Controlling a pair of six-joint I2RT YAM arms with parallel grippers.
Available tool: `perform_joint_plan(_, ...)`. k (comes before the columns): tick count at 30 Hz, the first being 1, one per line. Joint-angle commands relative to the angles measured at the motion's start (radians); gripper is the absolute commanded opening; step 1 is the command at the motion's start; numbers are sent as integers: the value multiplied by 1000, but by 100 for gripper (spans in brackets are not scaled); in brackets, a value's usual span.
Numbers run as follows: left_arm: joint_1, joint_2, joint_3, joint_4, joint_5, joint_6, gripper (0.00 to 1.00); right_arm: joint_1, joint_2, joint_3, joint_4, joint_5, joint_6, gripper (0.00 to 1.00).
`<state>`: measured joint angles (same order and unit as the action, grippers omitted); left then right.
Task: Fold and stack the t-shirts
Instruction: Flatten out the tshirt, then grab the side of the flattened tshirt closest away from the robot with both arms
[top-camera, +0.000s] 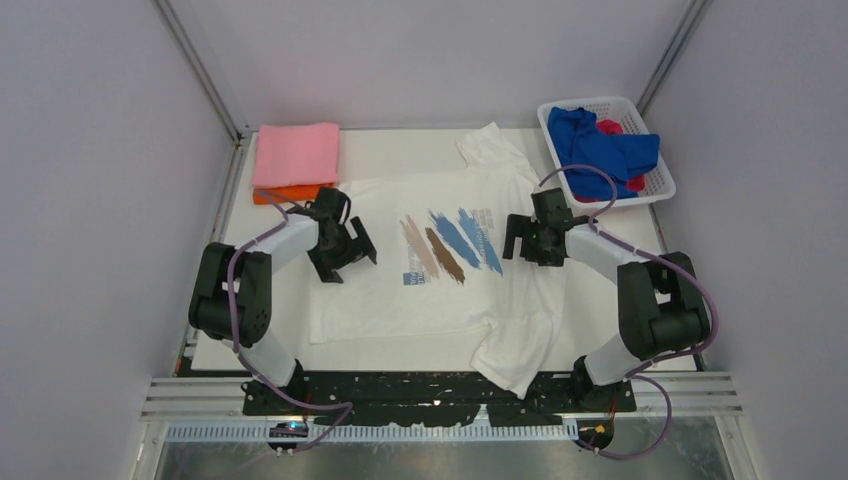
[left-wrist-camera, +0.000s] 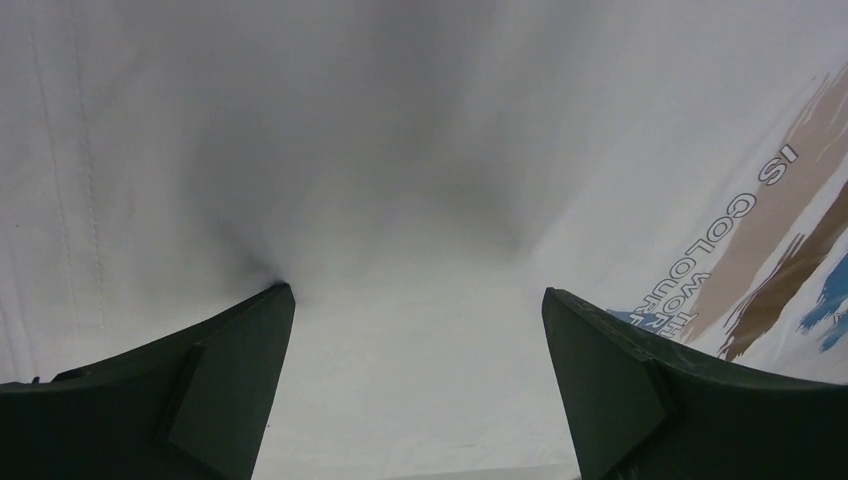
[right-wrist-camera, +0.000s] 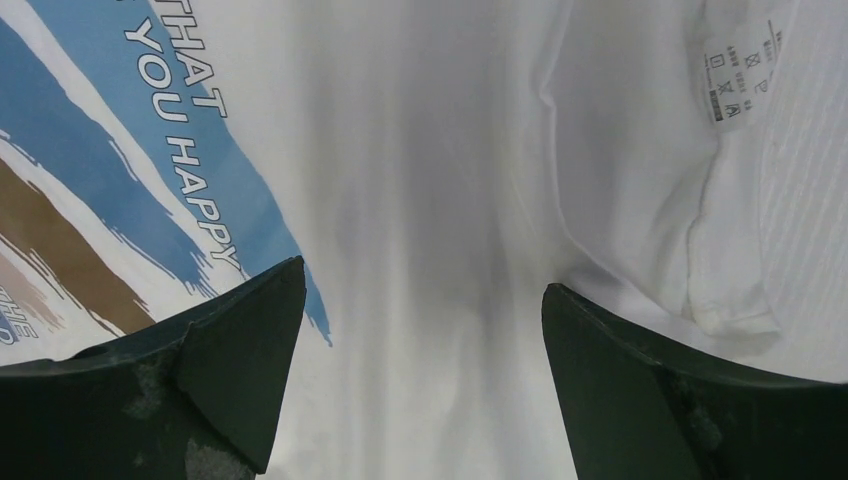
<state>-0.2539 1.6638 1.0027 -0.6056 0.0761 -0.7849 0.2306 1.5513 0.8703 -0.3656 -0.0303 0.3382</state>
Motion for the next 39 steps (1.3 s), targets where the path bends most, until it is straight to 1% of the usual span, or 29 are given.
perform_joint_plan(1, 15, 25, 9, 88, -40, -9, 100, -19, -11, -6, 94, 58, 29, 95)
perform_joint_plan(4, 42, 50, 10, 74, -63, -17, 100, -49, 13, -13, 112, 69, 35, 95)
perform_joint_plan(8, 80, 61, -3, 117, -13, -39, 100, -80, 46, -23, 143, 45, 45, 95)
perform_joint_plan(15, 85, 129, 112, 33, -29, -55, 99, -89, 80, 10, 169, -12, 30, 95)
perform_joint_plan(19, 87, 125, 157, -10, -65, -56, 100, -94, 85, 24, 173, -11, 32, 95)
perform_joint_plan(23, 86, 94, 188, -33, -62, -38, 100, -96, 38, 29, 164, -39, 21, 95)
perform_joint_plan(26, 77, 28, 180, -53, -57, -29, 100, -96, -51, 40, 116, -29, 11, 95)
perform_joint_plan(30, 54, -127, 127, -115, -125, -24, 100, -96, -212, 14, 106, 3, 38, 95)
perform_joint_plan(33, 50, -278, 29, -172, -174, -43, 100, -96, -345, -33, 111, 96, 90, 95)
perform_joint_plan(36, 50, -439, -94, -266, -239, -88, 100, -100, -434, -89, 112, 152, 142, 95)
perform_joint_plan(39, 51, -569, -228, -334, -283, -155, 100, -117, -468, -121, 116, 171, 168, 96)
